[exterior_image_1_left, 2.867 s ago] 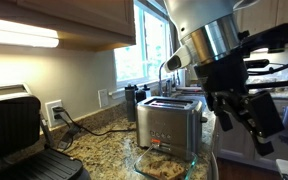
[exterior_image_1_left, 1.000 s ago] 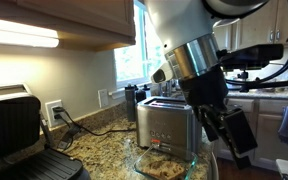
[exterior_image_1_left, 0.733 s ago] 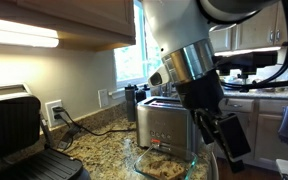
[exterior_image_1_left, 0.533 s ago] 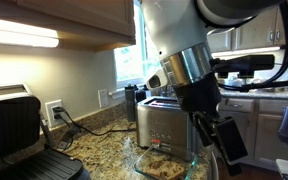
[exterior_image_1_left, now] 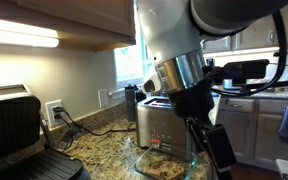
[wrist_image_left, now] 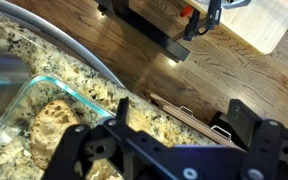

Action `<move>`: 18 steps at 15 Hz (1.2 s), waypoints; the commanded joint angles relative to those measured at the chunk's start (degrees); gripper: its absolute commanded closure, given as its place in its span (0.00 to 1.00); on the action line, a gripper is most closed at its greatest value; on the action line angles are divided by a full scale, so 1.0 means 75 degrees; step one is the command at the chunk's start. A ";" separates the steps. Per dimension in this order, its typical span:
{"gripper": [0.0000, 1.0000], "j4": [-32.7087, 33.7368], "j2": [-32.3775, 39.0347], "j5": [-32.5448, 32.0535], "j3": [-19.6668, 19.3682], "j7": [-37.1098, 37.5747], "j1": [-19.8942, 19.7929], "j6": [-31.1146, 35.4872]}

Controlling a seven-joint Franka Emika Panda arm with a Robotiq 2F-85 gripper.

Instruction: Put a slice of bread in the left slot of the toaster

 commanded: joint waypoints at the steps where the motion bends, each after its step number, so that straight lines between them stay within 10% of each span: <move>1: 0.00 0.0129 0.0221 0.0186 0.0014 0.0151 0.0050 0.0275; 18: 0.00 0.0564 0.1243 0.0387 -0.0024 0.0036 -0.0085 0.1147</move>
